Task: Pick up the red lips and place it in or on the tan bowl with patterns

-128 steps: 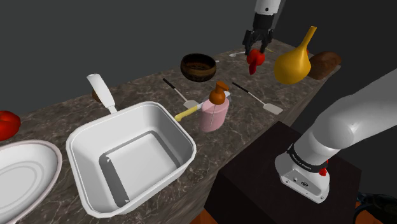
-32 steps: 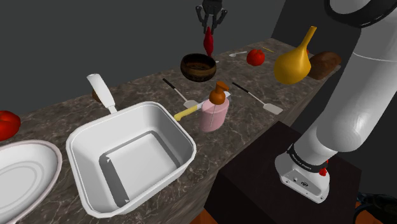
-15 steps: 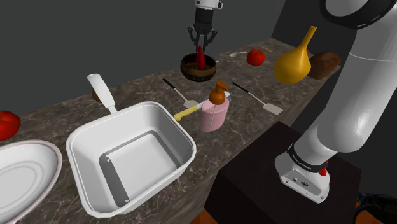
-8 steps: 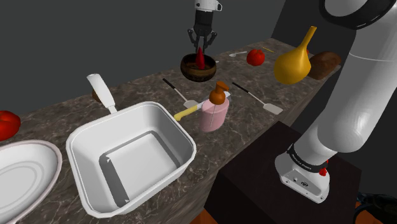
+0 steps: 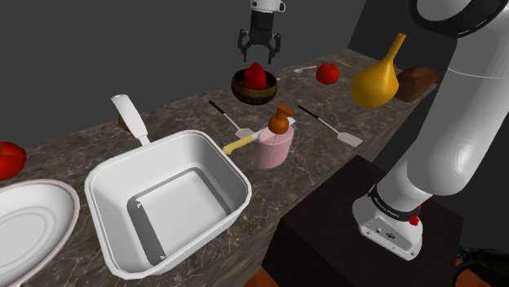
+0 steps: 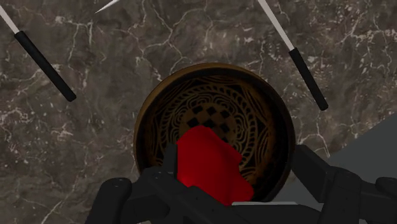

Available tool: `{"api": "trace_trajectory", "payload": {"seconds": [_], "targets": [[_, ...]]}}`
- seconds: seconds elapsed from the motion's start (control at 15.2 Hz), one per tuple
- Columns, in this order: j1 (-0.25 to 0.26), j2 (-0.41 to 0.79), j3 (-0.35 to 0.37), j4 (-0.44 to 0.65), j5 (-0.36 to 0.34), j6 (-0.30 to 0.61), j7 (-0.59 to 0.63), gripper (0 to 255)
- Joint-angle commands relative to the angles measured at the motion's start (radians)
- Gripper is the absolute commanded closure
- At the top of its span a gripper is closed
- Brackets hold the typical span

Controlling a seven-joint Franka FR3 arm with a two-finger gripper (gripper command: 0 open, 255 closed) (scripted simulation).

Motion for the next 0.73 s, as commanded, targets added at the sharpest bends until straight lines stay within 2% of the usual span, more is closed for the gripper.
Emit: {"api": "trace_trajectory", "payload": {"seconds": [0.0, 0.13, 0.66], "targets": [[-0.004, 0.010, -0.002, 0.065, -0.001, -0.055, 0.003, 0], [-0.009, 0.023, -0.004, 0.143, -0.001, -0.120, 0.005, 0], [-0.009, 0.023, -0.004, 0.143, -0.001, -0.120, 0.005, 0]]}}
